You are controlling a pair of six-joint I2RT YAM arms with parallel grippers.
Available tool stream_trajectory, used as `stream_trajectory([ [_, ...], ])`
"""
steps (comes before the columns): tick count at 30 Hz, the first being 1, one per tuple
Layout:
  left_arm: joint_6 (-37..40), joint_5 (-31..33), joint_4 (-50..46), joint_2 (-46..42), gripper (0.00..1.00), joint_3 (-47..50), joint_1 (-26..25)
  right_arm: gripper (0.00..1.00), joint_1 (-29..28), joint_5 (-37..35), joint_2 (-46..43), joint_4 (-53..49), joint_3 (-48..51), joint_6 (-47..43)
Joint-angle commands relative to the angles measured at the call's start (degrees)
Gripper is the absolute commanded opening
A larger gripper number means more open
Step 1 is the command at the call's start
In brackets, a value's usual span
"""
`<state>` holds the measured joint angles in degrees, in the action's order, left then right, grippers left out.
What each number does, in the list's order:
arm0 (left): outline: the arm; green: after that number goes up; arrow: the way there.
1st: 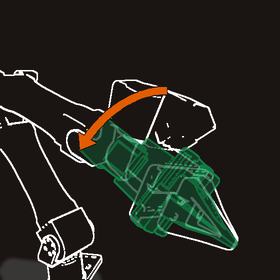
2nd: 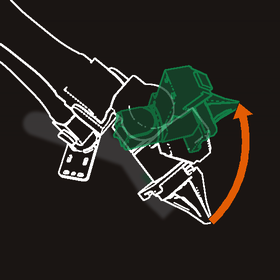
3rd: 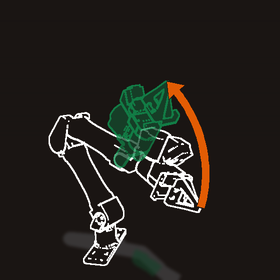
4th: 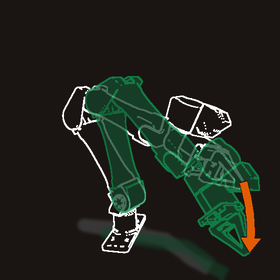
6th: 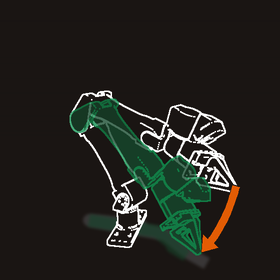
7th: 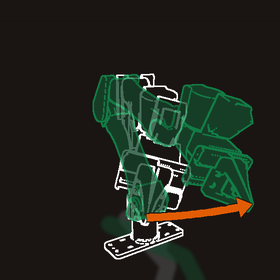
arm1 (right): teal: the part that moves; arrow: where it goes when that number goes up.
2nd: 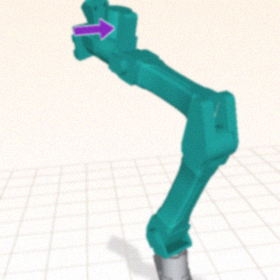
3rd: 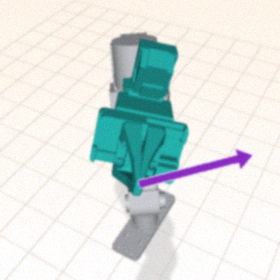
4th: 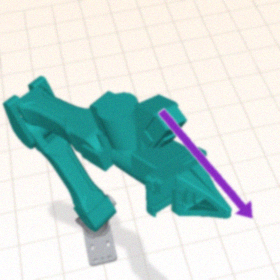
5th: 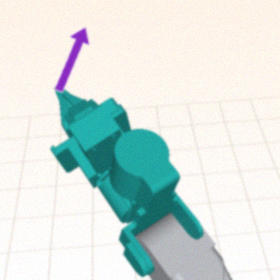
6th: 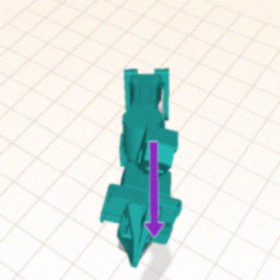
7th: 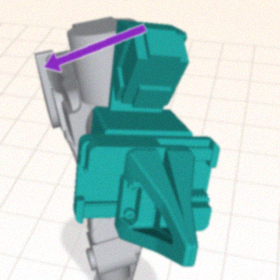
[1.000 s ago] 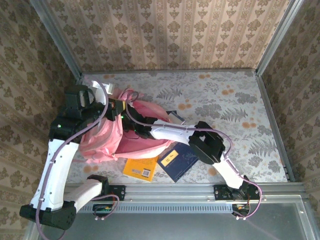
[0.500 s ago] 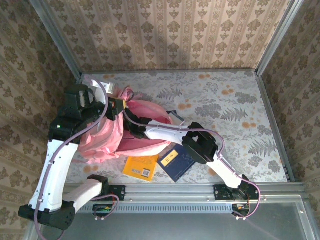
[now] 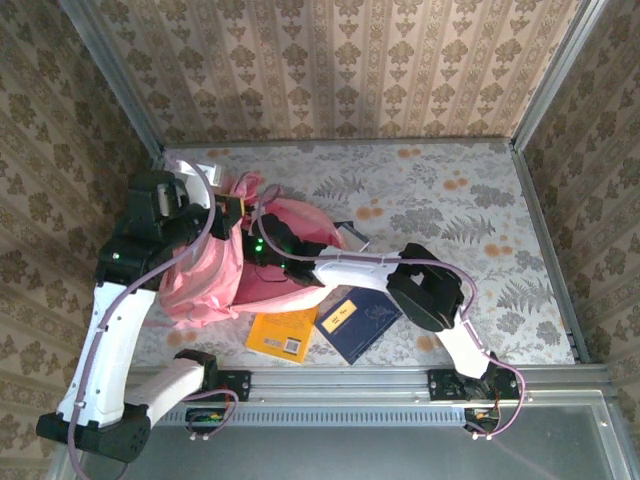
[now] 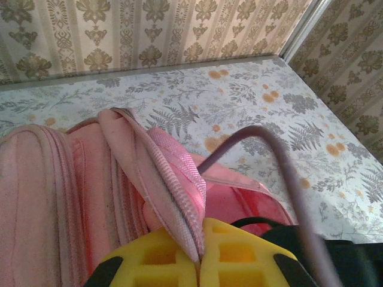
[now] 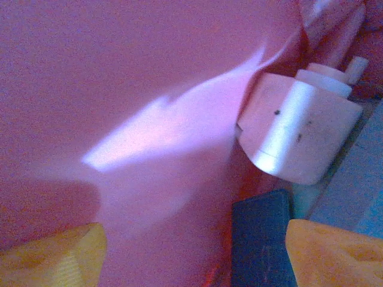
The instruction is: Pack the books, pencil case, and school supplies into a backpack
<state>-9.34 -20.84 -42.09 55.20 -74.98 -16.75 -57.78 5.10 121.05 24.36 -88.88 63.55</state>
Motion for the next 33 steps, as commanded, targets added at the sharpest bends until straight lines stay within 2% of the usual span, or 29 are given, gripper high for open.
stream_trajectory([
  [1, 1.3, 2.3, 3.7, -2.1, 0.0, -0.4, 0.5, 0.79, 1.4, 1.7, -5.0, 5.8, 3.4, -1.2],
  [5, 0.8, 2.9, 4.4, -2.2, 0.0, 0.9, 0.6, 0.79, 2.4, 1.2, -9.8, 4.1, 8.3, -3.9],
  [14, -6.4, 4.3, 8.5, -1.8, 0.0, 5.4, 2.6, 0.8, 4.2, -7.5, -30.1, -15.5, 18.6, -16.9],
  [19, -10.6, 9.8, 8.7, -1.2, 0.0, 4.4, 5.3, 0.79, 9.7, -8.1, -40.9, -21.5, 27.9, -16.5],
  [23, -13.0, 9.3, 10.9, -0.7, 0.0, 5.6, 6.4, 0.79, 15.7, -7.7, -49.0, -27.2, 34.1, -18.0],
  [28, -15.4, 4.8, 16.9, 1.9, 0.0, 10.6, 6.4, 0.78, 26.8, -0.1, -52.0, -30.6, 39.5, -19.3],
  [31, -16.0, 1.8, 20.7, 3.4, 0.0, 13.6, 6.3, 0.79, 33.3, 8.4, -47.4, -30.8, 38.6, -20.6],
  [33, -15.7, 0.2, 21.5, 4.4, 0.0, 14.6, 6.0, 0.8, 35.2, 9.8, -42.6, -33.6, 35.5, -23.6],
])
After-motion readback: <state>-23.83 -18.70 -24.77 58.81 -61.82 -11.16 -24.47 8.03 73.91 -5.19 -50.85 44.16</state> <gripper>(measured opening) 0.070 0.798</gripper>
